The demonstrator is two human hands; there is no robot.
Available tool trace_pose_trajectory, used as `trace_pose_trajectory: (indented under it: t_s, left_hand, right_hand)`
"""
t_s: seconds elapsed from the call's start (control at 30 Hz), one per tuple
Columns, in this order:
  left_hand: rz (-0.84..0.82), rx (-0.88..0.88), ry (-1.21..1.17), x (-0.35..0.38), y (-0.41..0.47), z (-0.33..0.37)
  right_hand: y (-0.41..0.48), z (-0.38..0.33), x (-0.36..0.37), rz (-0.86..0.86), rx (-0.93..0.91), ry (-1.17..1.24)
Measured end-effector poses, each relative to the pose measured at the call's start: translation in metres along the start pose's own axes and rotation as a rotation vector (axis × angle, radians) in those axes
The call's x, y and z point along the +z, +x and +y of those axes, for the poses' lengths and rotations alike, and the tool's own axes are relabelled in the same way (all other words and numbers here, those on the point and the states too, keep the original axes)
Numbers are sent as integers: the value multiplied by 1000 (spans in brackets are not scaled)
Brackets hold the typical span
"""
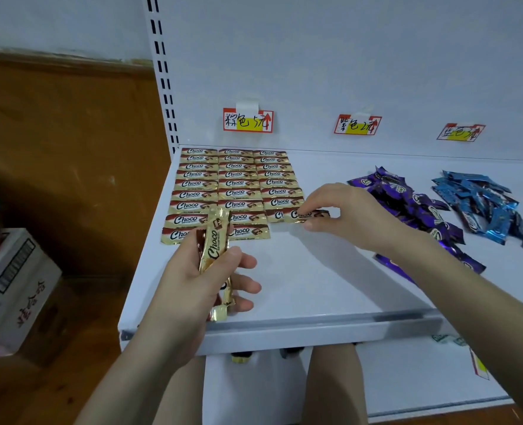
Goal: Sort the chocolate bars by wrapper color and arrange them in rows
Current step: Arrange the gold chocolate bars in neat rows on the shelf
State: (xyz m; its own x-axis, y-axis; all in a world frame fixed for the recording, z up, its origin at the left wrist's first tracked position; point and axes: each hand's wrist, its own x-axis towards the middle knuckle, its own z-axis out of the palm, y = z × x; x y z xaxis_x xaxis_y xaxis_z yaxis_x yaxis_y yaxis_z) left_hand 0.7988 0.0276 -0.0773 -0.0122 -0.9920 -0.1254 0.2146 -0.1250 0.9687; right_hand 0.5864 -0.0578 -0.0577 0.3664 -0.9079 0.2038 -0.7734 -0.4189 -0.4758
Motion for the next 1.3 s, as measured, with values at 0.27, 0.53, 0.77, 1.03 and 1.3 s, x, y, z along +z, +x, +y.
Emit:
trace_pose_trajectory:
  t_s: [0.27,0.53,0.77,1.03,1.3]
  left_hand:
    - [7,-5,-20,2,2,-2]
    - [8,-7,-24,-1,4,-4]
    - [16,-13,-24,-2,4,-4]
    - [18,-26,-32,-2,3,-3]
    - [23,-34,-50,-1,2,-2]
  right_hand:
    - [8,3,15,-77,-103,-38]
    - [-3,10,26,-19,-196,-31]
    - [-3,13,29,-8,-216,-43]
    - [-4,15,30,15,-215,-58]
    - [-7,17,33,63,-201,-65]
